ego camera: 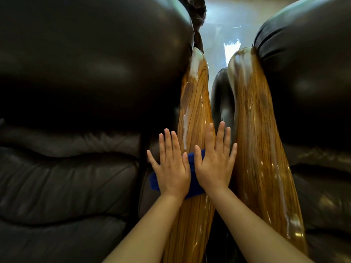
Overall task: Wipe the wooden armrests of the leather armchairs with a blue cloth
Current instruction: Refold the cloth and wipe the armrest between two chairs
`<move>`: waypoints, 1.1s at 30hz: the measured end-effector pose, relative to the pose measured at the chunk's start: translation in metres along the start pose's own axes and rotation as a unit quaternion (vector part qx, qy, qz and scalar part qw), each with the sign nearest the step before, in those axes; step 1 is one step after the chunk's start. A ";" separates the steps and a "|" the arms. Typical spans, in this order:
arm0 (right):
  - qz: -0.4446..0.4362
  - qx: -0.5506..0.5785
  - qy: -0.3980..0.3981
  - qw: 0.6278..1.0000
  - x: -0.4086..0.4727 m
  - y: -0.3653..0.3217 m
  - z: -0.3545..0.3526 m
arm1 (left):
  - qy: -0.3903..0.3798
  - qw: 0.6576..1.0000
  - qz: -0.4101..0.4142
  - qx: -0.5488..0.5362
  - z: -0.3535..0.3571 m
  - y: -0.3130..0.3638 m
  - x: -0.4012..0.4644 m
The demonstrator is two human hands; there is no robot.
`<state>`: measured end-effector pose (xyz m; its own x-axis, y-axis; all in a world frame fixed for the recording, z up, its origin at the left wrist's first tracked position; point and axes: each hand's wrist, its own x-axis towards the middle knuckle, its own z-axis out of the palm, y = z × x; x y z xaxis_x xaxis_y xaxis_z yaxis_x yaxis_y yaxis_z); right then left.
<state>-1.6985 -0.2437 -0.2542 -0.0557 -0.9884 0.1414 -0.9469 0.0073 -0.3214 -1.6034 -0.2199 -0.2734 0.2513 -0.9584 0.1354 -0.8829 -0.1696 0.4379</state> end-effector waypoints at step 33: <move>-0.025 0.148 -0.109 0.983 0.087 0.002 -0.001 | -0.211 0.962 0.112 -0.130 -0.015 -0.006 0.092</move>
<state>-1.7052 -0.3295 -0.2414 0.0891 -0.9956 -0.0299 -0.8115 -0.0551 -0.5817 -1.5690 -0.3041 -0.2501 -0.1670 -0.9812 -0.0966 -0.7527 0.0636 0.6552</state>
